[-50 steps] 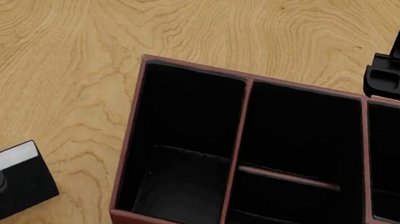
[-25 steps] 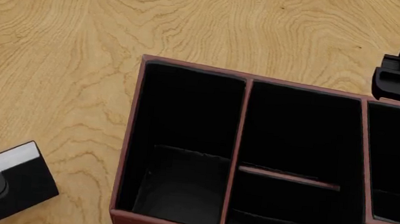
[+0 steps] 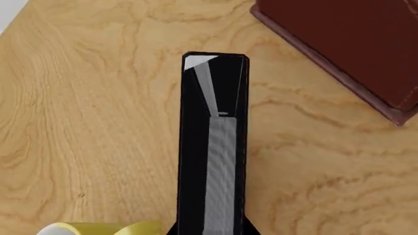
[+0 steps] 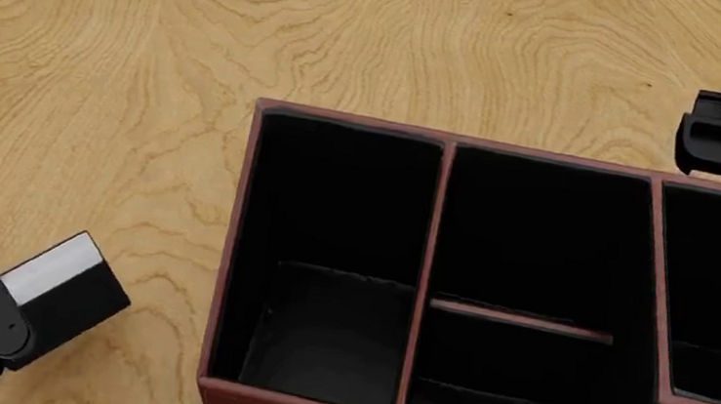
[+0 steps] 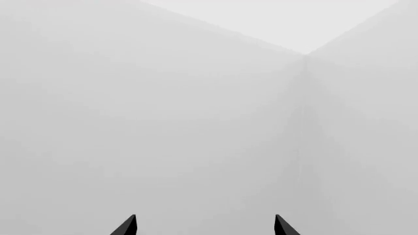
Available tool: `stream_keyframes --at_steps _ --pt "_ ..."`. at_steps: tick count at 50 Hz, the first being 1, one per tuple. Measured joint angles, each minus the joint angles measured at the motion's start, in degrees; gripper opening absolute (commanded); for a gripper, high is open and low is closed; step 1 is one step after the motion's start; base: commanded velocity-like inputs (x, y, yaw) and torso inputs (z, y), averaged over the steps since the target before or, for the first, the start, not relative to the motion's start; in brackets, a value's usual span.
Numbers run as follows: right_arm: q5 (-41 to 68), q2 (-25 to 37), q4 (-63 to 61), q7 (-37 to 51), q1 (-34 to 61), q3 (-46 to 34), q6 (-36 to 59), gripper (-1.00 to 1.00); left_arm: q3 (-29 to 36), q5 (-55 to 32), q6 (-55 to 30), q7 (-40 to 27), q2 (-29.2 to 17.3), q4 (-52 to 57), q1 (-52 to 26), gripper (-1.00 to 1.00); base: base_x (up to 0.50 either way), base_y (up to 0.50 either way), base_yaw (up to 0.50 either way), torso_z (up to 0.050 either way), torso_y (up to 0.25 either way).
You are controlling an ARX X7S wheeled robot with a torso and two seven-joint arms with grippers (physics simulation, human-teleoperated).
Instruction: Pick up the book and place it in the back compartment of the caddy.
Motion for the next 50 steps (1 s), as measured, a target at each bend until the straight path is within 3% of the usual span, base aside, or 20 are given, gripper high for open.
stream_keyframes --at_steps 27,50 --pt "1.7 0.6 -0.3 1.1 1.6 -0.4 0.1 1.0 -2.6 -1.9 -0.6 -0.6 -0.5 5.2 0.0 -1.0 0.0 0.0 0.0 0.0 0.0" --pt "1.5 0.8 -0.2 1.0 1.5 -0.5 -0.3 1.0 -9.9 -9.1 -4.6 -3.3 -1.1 11.6 0.0 -1.0 0.0 0.0 0.0 0.0 0.001"
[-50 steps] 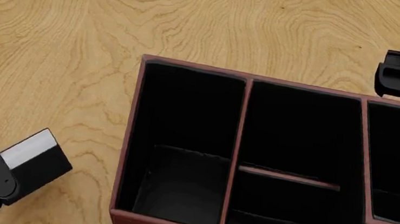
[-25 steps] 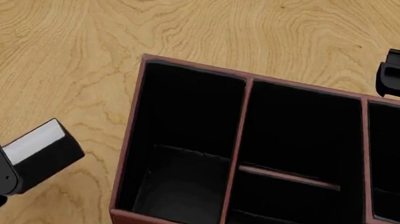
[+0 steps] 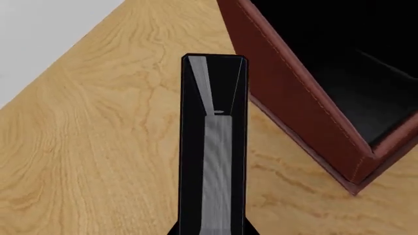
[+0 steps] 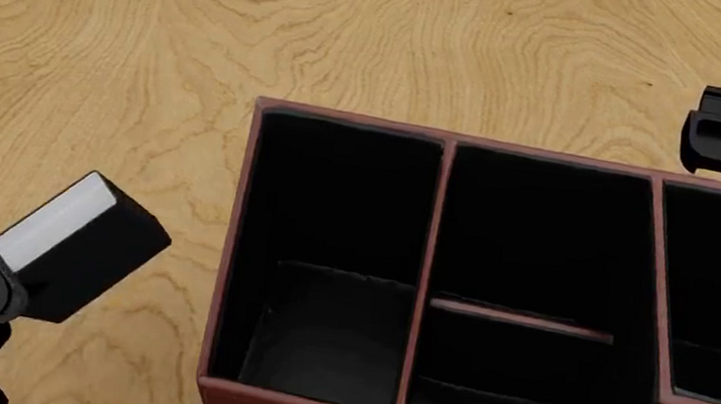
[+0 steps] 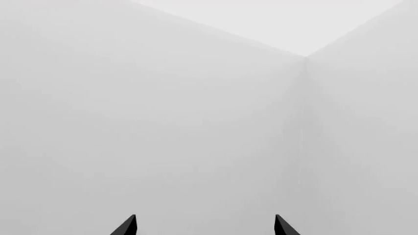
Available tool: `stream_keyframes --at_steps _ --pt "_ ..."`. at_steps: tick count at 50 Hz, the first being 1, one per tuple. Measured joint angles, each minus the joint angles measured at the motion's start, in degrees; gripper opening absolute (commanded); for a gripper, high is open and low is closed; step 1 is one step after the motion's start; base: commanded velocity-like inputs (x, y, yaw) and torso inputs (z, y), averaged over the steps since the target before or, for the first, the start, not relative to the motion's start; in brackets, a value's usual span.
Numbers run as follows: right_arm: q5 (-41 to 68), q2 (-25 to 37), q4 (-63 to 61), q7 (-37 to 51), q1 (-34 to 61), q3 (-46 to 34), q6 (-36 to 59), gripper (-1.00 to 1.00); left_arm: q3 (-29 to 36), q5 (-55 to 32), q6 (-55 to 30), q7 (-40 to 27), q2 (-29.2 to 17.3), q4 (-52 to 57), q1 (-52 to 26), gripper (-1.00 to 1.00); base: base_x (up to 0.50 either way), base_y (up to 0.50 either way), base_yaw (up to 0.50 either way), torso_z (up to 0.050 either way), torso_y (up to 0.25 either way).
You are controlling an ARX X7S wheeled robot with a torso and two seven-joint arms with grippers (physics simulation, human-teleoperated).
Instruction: Pick up the book and place it in the back compartment of the caddy.
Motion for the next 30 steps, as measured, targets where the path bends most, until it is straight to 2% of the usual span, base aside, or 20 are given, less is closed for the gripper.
stream_keyframes --at_steps 20,30 --pt "0.7 1.2 -0.5 0.0 -1.4 1.6 -1.3 1.0 -10.7 -10.2 -6.8 -3.6 -0.8 7.5 -3.1 -1.0 0.0 0.0 0.0 0.0 0.002" --pt "1.0 1.7 -0.6 0.0 -1.9 2.3 -1.8 1.0 -13.9 -13.9 -9.0 -3.3 -1.4 9.8 -6.5 -1.0 0.0 0.0 0.0 0.0 0.001"
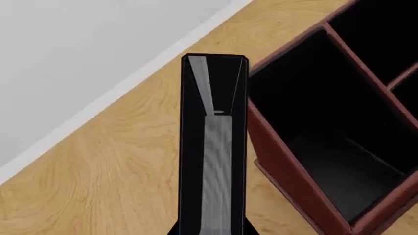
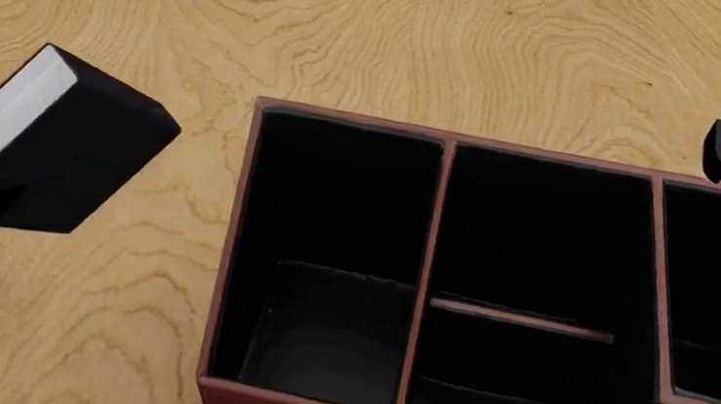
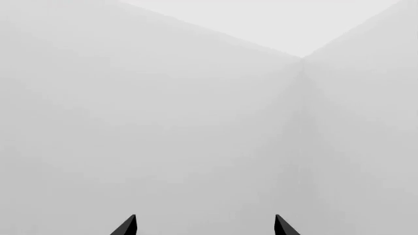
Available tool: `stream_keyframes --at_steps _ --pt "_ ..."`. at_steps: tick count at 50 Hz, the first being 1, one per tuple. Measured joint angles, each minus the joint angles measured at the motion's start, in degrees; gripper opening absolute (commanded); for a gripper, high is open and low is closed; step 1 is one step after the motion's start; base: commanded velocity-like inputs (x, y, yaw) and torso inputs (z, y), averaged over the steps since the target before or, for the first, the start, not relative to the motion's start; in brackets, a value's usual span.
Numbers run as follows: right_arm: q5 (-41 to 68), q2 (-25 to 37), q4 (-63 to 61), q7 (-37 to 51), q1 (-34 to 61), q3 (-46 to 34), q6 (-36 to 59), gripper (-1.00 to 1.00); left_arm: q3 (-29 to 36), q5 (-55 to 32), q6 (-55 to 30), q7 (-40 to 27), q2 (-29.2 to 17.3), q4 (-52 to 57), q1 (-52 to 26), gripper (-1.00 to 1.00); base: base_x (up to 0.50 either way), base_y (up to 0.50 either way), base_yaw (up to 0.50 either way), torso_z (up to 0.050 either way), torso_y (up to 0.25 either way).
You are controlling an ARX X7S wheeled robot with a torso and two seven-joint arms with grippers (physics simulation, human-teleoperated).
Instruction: Pick up the book and place it in the back compartment of the caddy.
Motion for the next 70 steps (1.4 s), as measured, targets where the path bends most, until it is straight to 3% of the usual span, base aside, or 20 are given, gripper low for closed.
stream_keyframes --at_steps 23,43,58,70 --pt "1.3 1.3 -0.3 0.2 -0.8 1.5 -1.1 1.0 1.3 -4.6 -4.5 7.6 -0.5 2.6 -14.8 -1.0 0.0 0.0 0.0 0.0 0.002" --pt "3.3 2.3 -0.6 1.1 0.1 1.8 -1.4 1.0 13.4 -1.4 -4.3 21.9 2.5 1.7 -30.6 -1.0 0.0 0.0 0.0 0.001 0.001" --pt "4.4 3.6 -0.7 1.4 -0.4 3.2 -2.1 1.0 22.1 1.5 -4.4 29.2 7.5 0.6 -39.1 -1.0 0.0 0.0 0.0 0.0 0.001" --pt "9.0 9.2 -0.2 1.6 -5.2 13.6 -2.2 1.0 25.6 3.0 -3.9 31.1 11.2 -0.9 -42.1 -1.0 0.0 0.0 0.0 0.0 0.001"
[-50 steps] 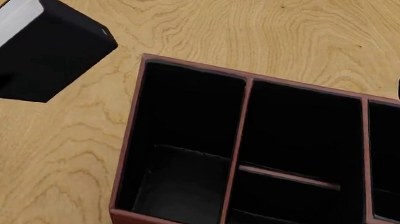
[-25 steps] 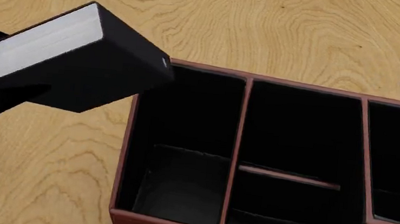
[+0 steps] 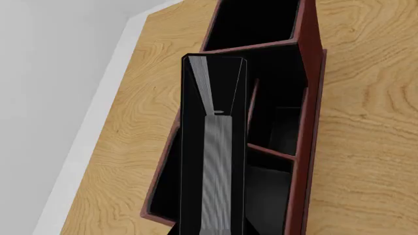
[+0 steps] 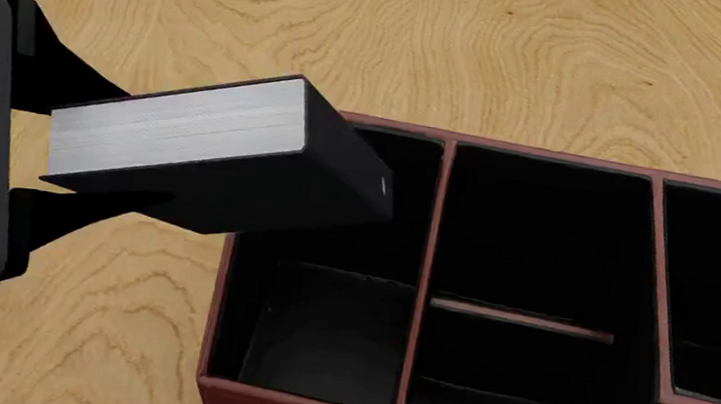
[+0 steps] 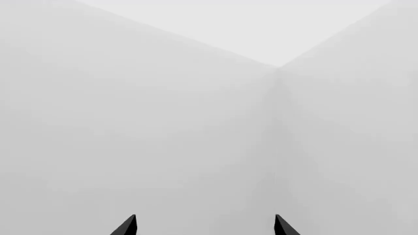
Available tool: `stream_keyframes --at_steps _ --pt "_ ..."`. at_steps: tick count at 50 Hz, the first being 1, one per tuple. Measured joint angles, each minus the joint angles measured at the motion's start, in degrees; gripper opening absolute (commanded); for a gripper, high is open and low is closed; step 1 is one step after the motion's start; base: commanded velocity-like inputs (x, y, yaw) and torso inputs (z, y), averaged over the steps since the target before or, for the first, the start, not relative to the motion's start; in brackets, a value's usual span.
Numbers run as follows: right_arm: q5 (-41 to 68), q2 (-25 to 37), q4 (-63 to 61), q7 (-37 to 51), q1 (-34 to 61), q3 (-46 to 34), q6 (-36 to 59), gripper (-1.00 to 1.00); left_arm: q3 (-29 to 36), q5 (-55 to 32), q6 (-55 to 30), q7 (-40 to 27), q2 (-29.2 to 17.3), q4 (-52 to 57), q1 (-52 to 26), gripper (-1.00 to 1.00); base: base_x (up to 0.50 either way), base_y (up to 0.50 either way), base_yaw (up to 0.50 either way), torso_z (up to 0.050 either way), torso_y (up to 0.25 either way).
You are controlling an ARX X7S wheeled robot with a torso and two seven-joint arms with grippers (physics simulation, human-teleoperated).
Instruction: Pick up the book and place it in the back compartment of the caddy.
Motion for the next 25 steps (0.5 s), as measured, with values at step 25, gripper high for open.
stream_keyframes --at_steps 25 --pt "11.5 4.2 0.8 1.1 -5.7 21.4 7.5 1.0 6.3 3.2 3.9 3.8 9.4 -5.9 -4.2 -1.0 0.0 0.0 0.0 0.0 0.001"
